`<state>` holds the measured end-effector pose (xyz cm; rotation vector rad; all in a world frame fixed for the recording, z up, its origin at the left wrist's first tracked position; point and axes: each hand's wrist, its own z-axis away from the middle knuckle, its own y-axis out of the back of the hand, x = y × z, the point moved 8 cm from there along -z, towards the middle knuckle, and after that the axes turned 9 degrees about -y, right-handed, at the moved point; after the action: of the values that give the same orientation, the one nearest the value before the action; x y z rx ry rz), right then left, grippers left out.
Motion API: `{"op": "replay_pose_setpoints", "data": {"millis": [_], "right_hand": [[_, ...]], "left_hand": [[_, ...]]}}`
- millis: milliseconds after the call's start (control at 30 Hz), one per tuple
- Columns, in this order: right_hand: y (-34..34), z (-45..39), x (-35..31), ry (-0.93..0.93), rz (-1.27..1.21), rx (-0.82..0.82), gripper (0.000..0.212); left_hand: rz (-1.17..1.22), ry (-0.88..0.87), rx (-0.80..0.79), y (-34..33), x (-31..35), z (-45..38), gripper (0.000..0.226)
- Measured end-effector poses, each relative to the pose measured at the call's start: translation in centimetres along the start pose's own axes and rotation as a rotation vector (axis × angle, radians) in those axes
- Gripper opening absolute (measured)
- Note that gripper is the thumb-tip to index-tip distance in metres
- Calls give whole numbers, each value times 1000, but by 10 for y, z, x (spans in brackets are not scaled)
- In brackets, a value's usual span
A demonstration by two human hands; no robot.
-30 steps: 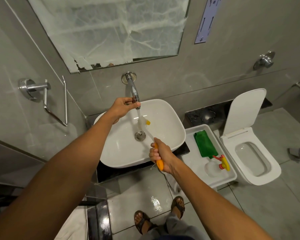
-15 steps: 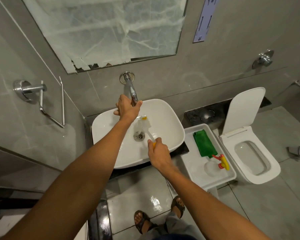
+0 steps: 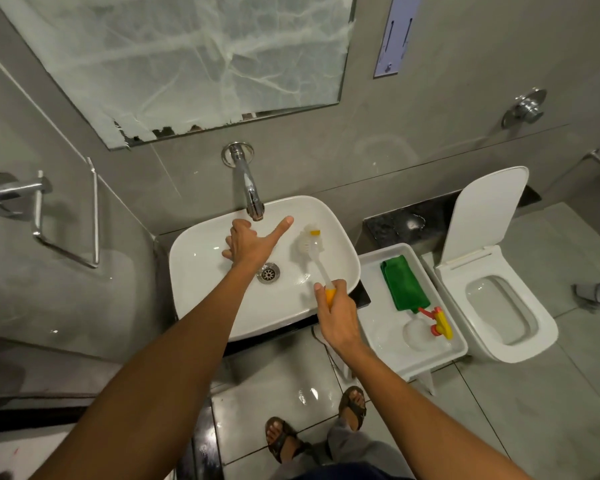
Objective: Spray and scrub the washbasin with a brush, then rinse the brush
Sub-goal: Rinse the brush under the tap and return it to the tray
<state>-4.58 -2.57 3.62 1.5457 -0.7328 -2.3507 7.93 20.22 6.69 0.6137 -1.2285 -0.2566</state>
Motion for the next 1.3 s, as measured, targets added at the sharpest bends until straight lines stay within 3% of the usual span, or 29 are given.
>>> {"op": "replay_pose_setpoints", "data": {"millis": [100,233,467,667,833,967,1300], "right_hand": [[26,-13,16,-6,-31,55,38],[72,-33,46,-31,-25,166,34],[123,-72,121,-214,-65,232,38],[117,-94,182,-368,12,99,33],[94,-116,205,-441,76,-34,33],[78,-143,224,-473,131,-120,37],[33,-187,264,-499,277,-273,40]], "left_hand": [[-25,27,-86,-30,5,8,122],[-70,-24,-197,-73,21,18,118],[-319,-367,-307,-158,65,31,108],[-505,-609,-421,-226,63,48,112],[-629,-747,-330,-255,51,54,102],[-615,-760,-254,-264,45,52,89],[-623,-734,-255,-265,48,50,73]]}}
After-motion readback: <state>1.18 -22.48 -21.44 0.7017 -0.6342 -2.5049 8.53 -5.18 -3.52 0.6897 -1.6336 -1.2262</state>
